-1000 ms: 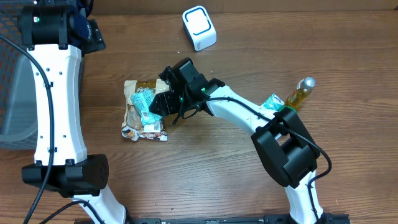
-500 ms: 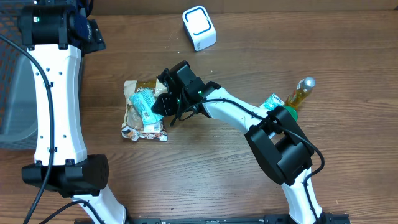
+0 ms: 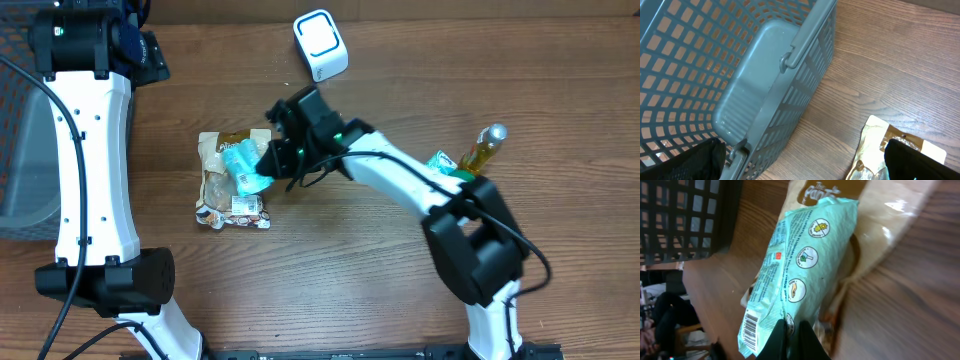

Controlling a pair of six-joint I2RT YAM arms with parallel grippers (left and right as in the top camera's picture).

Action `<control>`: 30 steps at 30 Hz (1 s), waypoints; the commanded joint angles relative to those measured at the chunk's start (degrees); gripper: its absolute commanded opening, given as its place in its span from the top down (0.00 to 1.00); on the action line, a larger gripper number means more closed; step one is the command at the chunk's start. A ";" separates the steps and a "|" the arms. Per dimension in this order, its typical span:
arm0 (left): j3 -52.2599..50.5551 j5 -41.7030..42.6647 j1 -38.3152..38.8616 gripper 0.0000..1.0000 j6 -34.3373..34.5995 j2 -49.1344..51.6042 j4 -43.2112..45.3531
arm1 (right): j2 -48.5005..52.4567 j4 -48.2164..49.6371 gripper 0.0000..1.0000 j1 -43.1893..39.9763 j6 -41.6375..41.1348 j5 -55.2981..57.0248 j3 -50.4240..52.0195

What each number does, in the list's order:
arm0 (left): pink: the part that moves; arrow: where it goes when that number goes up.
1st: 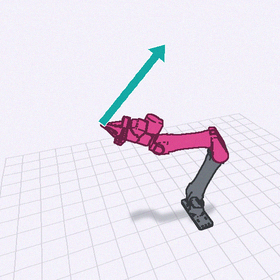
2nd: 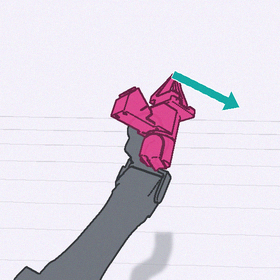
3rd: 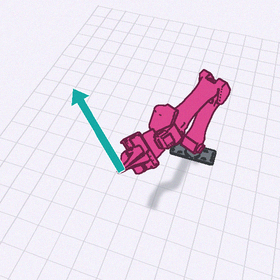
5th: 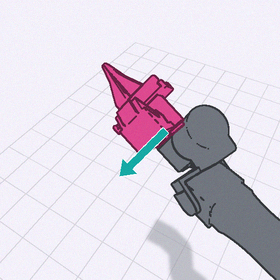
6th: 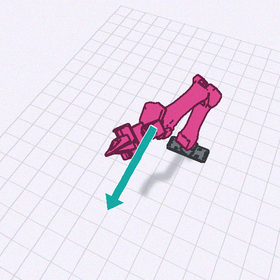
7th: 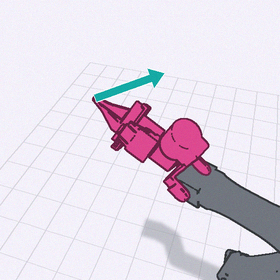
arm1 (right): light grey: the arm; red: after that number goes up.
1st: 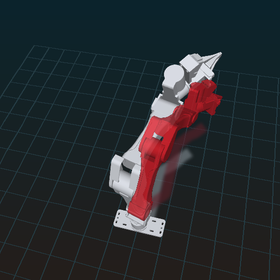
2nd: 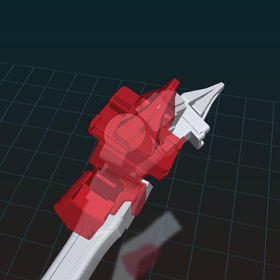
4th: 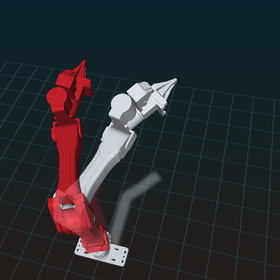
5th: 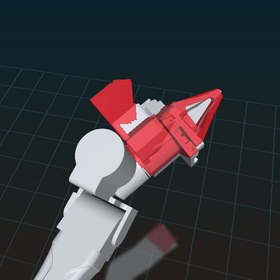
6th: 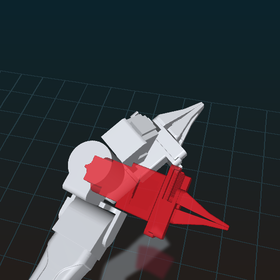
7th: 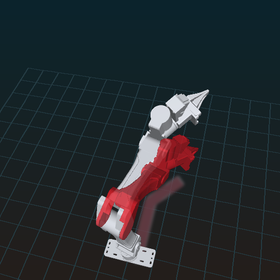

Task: Scan the item barcode
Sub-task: 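Close the right gripper on the green wipes pack atop the snack bag, then lift the wipes pack off the snack bag and set it right of it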

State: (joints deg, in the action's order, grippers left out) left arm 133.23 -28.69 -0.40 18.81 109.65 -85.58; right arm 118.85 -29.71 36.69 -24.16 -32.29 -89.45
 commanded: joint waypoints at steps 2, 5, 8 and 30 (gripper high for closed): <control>1.07 0.24 0.04 0.00 -1.03 -0.35 0.11 | -3.67 -5.20 0.96 -3.15 0.17 -0.83 0.02; 1.07 0.22 0.07 0.01 -1.03 -0.35 0.11 | -3.67 -10.88 0.96 -5.53 0.61 0.39 0.04; 1.07 0.24 0.04 0.00 -1.03 -0.35 0.11 | -3.67 -16.68 0.96 -7.76 0.61 5.55 0.07; 1.07 0.22 0.04 0.00 -1.03 -0.26 0.11 | -3.67 -38.62 0.58 -8.61 3.19 19.87 0.24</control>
State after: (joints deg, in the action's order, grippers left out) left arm 133.23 -28.69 -0.43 18.81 109.65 -85.58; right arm 116.66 -68.60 27.53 -20.99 -13.23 -89.30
